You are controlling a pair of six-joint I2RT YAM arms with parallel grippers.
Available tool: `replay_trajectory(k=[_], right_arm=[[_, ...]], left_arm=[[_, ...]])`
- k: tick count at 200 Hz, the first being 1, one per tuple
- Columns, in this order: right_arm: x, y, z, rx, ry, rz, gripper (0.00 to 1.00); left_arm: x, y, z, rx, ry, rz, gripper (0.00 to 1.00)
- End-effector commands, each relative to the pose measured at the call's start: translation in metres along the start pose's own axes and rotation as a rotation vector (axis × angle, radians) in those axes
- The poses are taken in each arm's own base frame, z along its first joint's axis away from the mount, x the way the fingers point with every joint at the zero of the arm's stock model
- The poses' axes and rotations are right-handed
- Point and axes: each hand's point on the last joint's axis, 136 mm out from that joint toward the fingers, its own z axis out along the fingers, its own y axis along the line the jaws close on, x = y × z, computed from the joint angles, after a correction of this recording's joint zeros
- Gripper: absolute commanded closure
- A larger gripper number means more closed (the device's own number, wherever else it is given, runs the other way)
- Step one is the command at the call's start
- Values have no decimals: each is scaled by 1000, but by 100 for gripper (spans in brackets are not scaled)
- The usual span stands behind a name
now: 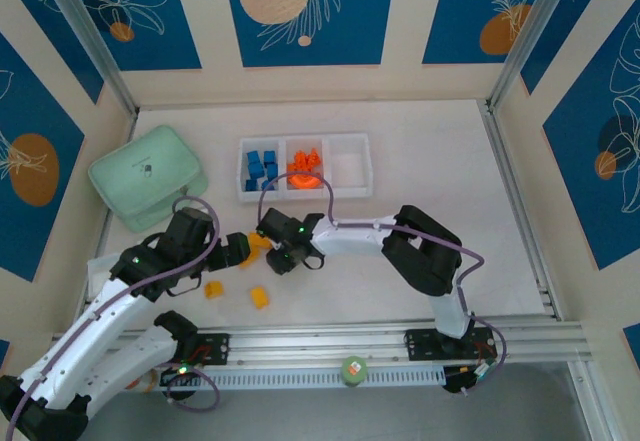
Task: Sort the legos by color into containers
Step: Pick up the lego from the bottom-center of the table, then place the lego in the container.
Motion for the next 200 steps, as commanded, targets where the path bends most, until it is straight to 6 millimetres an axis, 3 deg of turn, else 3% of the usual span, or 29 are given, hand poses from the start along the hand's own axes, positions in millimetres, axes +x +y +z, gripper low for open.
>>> replay_trajectory(k=[1, 54, 89, 121, 143, 200], right_arm=[[-1, 11, -2, -6, 5, -29, 68], [-11, 10, -41, -21, -83, -11, 72], [-19, -6, -79, -40, -148, 29, 73], [-31, -41, -115, -37, -200, 124, 74], [-41, -81, -128, -5, -202, 218, 74], [-74, -188, -129, 177, -232, 383, 75]], left_arm=[[-8, -1, -11, -2, -21, -7, 1], [-17, -8, -21, 6, -38, 9, 1], [-28, -15, -30, 20, -68, 25, 0], [-39, -28, -35, 66, -105, 70, 1], [-49, -36, -36, 76, -124, 89, 1], [-68, -58, -27, 127, -155, 107, 1]])
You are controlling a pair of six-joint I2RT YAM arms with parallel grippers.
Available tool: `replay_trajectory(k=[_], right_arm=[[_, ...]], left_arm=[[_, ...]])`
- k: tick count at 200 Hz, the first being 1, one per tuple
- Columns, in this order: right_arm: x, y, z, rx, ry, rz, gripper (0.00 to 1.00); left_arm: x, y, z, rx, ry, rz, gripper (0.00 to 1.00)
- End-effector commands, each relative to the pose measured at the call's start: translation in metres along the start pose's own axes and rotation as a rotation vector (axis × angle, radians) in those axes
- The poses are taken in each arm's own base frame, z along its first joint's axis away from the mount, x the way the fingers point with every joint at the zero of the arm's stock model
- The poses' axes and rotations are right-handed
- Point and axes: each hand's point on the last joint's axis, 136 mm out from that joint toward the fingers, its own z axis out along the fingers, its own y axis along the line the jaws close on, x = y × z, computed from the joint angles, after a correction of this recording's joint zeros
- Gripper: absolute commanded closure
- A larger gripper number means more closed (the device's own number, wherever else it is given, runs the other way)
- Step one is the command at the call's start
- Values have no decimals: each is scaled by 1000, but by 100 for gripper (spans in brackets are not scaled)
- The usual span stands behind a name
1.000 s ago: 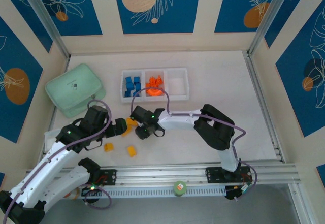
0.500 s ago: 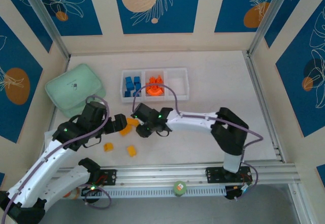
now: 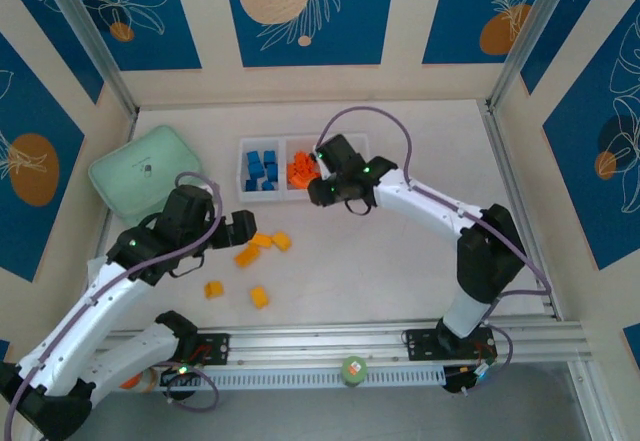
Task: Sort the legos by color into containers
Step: Place the lego in the container, then pick up the lego from the center of the table.
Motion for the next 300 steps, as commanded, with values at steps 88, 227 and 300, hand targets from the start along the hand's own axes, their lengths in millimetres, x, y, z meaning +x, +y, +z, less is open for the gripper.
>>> replay_trajectory(k=[88, 227, 300], right_arm=[[-54, -127, 66, 256, 52, 217, 66], [12, 6, 17, -1, 127, 15, 27], [87, 87, 43, -140, 264, -142, 18]], left_arm=[[-41, -31, 23, 62, -65, 25, 1], [-16, 0, -7, 2, -52, 25, 1], [18, 32, -17, -56, -36, -26, 1]])
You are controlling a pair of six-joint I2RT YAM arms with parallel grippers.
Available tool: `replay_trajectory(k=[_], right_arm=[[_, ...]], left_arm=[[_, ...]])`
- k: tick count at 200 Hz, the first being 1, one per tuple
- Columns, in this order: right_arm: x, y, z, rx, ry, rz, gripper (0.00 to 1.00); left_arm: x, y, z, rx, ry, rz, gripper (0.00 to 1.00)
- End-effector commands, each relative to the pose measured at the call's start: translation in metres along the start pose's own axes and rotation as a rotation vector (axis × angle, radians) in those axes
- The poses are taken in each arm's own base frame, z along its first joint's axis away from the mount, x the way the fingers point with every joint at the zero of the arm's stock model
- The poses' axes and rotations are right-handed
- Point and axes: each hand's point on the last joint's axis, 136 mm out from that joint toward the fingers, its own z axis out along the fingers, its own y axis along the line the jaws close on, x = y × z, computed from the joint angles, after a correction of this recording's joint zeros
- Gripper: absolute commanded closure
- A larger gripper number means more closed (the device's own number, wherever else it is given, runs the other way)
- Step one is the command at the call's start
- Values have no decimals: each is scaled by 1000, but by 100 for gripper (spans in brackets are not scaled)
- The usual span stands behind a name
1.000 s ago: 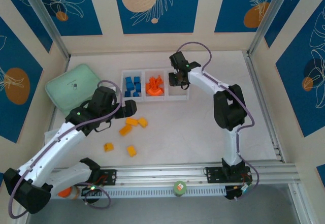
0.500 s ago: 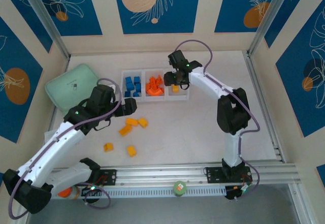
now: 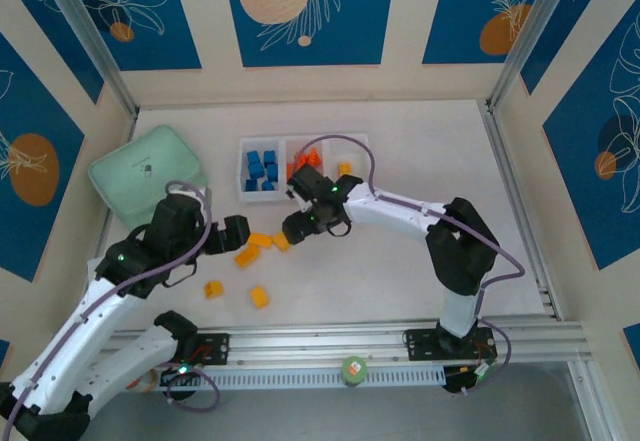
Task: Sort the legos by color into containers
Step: Pick up the lego from the center of the table.
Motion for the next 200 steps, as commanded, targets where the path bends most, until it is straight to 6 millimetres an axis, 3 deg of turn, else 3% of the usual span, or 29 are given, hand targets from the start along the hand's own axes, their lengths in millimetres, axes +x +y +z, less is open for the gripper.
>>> replay_trajectory(k=[1, 65, 88, 158, 200], right_arm=[[-4, 22, 8, -57, 3, -26, 18], [-1, 42, 40, -50, 45, -101, 16], [-4, 41, 51, -11, 59, -115, 18], [-12, 39, 72, 48, 82, -170, 33], [-14, 40, 68, 59, 80, -170, 49]], left_arm=[[10, 18, -3, -63, 12, -29, 1], [22, 22, 2, -47, 19, -87, 1], [24, 26, 2, -52, 12, -98, 1], [24, 24, 5, -41, 9, -79, 1], [24, 18, 6, -8, 10, -81, 1]])
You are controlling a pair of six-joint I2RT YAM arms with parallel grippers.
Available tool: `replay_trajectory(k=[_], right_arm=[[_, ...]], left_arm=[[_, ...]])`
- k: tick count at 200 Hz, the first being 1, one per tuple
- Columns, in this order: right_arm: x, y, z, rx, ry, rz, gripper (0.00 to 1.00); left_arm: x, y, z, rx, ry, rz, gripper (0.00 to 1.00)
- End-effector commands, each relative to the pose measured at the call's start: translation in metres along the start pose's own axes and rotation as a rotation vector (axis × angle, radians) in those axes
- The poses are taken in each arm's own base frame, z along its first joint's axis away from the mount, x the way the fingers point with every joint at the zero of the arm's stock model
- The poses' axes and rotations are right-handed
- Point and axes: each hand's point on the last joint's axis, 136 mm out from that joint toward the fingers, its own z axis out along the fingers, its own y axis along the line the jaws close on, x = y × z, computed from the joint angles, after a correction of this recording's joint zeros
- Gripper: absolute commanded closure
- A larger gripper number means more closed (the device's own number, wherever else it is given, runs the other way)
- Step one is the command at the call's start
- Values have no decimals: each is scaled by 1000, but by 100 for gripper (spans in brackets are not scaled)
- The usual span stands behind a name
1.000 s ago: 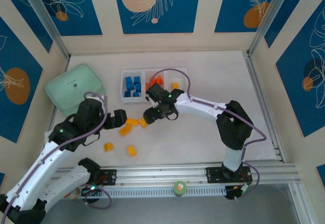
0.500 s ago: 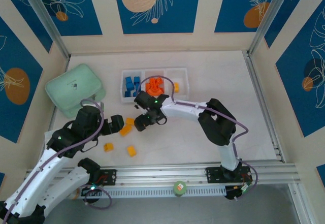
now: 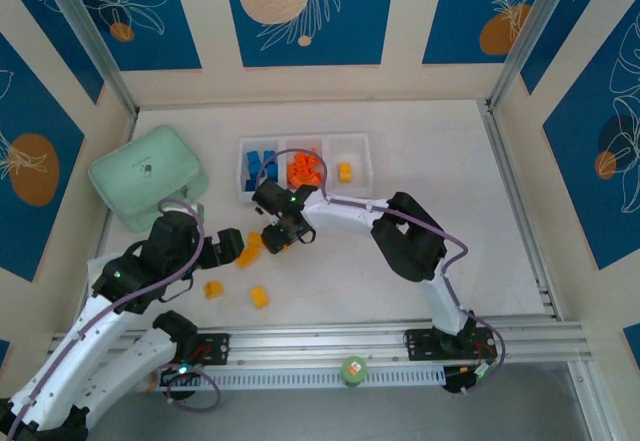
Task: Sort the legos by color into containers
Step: Pick up the lego from the center of the table.
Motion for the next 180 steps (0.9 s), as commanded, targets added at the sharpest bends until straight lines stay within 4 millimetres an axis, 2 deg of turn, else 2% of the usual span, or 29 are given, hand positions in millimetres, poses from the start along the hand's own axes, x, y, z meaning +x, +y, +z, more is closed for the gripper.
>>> replay_trajectory(k=[1, 34, 60, 85, 108, 129, 160, 180], right_arm=[[-3, 3, -5, 11, 4, -13, 50], [-6, 0, -13, 22, -7, -5, 65], [-11, 3, -35, -4, -37, 13, 67], [-19, -9, -66, 6, -88, 57, 68], [-25, -34, -94, 24, -131, 124, 68], [-31, -68, -113, 44, -166, 194, 67], [-46, -139, -131, 112, -231, 320, 67], [-52, -182, -128, 155, -261, 384, 67]], left_arm=[[-2, -2, 2, 20, -11, -8, 1], [-4, -7, 0, 38, -11, 10, 1], [-8, -12, -2, 59, -20, 22, 1], [-12, -20, -2, 86, -22, 38, 1], [-16, -27, 1, 101, -16, 58, 1], [-22, -34, 7, 112, -16, 68, 1], [-31, -45, 17, 136, -25, 70, 1], [-36, -53, 26, 148, -23, 68, 1]])
